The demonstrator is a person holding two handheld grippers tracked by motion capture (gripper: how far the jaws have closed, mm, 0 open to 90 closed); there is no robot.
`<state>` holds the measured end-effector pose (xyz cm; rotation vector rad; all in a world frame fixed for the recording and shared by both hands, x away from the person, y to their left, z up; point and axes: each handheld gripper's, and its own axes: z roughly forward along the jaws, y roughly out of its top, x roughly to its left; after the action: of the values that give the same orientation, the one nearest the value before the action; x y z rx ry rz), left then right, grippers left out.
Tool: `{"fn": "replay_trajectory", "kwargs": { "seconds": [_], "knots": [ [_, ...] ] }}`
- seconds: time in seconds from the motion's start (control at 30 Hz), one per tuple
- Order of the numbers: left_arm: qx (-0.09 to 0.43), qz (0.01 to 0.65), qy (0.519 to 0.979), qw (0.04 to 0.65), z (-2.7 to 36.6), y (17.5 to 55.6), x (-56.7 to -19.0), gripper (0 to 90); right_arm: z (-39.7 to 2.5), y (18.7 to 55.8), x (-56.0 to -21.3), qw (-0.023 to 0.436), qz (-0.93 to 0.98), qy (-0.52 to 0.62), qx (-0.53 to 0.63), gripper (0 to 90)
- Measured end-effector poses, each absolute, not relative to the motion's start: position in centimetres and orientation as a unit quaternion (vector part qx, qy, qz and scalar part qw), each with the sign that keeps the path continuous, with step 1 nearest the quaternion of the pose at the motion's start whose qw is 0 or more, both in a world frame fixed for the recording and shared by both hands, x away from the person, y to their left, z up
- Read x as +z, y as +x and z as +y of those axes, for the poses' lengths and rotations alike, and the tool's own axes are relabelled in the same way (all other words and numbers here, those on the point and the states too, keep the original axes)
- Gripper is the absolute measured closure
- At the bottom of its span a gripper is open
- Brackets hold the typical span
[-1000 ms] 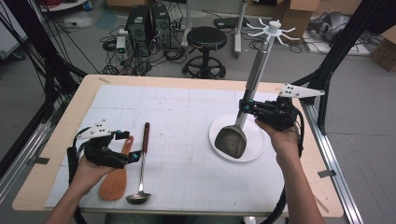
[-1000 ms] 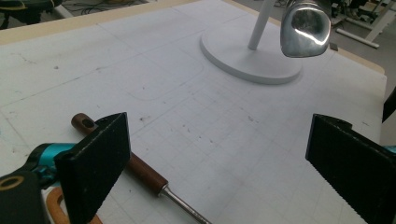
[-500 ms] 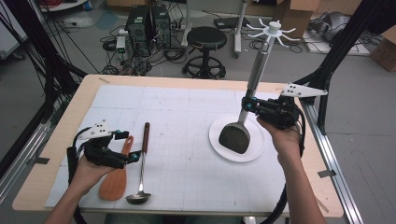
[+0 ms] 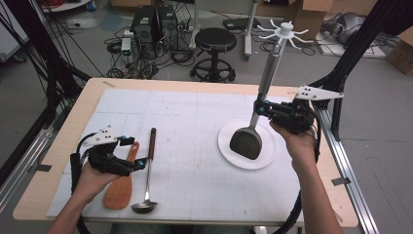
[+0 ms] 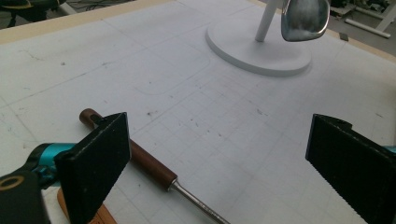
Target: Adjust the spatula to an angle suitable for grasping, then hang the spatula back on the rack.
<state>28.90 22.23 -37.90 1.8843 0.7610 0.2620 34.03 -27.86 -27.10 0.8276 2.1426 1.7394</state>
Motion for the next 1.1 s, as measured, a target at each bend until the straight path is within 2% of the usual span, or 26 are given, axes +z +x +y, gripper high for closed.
{"fn": "replay_trajectory", "kwargs": {
  "seconds": [0.93,1.1],
  "knots": [
    [0.107,0.322,0.781,0.525,22.79,28.95,-38.14,7.4,-27.09,34.68,-26.86,0.120,0.748,0.271,0.593,85.7],
    [0.107,0.321,0.782,0.524,22.75,28.95,-38.16,7.3,-27.49,34.66,-26.80,0.124,0.746,0.277,0.593,80.9]
  ]
}}
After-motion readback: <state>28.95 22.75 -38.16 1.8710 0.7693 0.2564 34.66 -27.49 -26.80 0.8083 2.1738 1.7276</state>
